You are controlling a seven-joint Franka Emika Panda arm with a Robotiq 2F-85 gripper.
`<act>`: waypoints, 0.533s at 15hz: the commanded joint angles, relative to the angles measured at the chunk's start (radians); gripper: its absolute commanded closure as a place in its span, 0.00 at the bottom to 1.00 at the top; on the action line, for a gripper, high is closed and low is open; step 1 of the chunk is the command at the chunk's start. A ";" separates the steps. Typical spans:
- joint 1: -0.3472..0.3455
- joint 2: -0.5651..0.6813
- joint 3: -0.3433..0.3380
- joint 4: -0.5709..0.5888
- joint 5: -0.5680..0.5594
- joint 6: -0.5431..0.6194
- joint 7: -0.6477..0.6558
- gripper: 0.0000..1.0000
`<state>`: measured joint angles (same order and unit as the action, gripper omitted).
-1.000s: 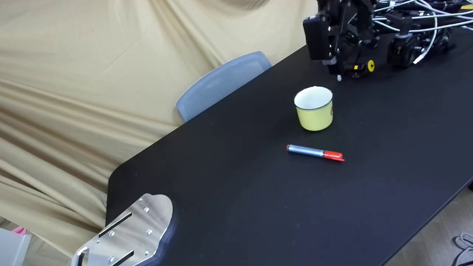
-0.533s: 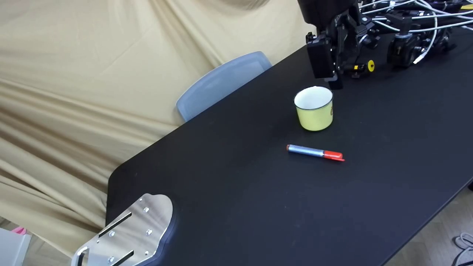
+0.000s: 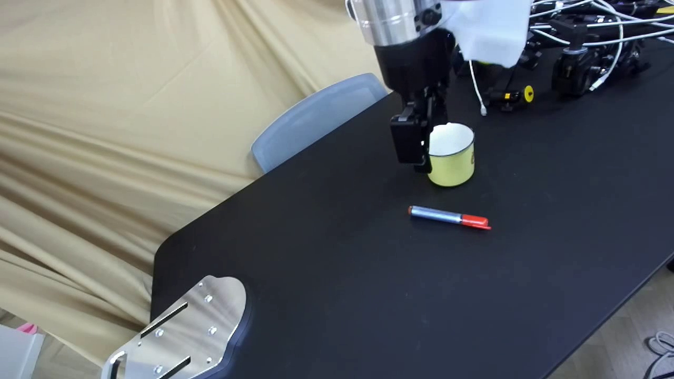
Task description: Place the marker in the mug
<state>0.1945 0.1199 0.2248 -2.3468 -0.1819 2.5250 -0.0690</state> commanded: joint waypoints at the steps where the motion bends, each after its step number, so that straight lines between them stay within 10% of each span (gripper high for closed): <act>1: 0.029 0.067 0.007 0.006 -0.001 0.090 -0.008 0.00; 8: 0.039 0.164 -0.004 0.008 -0.002 0.140 -0.040 0.00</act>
<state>0.2341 0.2546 0.2320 -2.3469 -0.1794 2.6546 -0.0942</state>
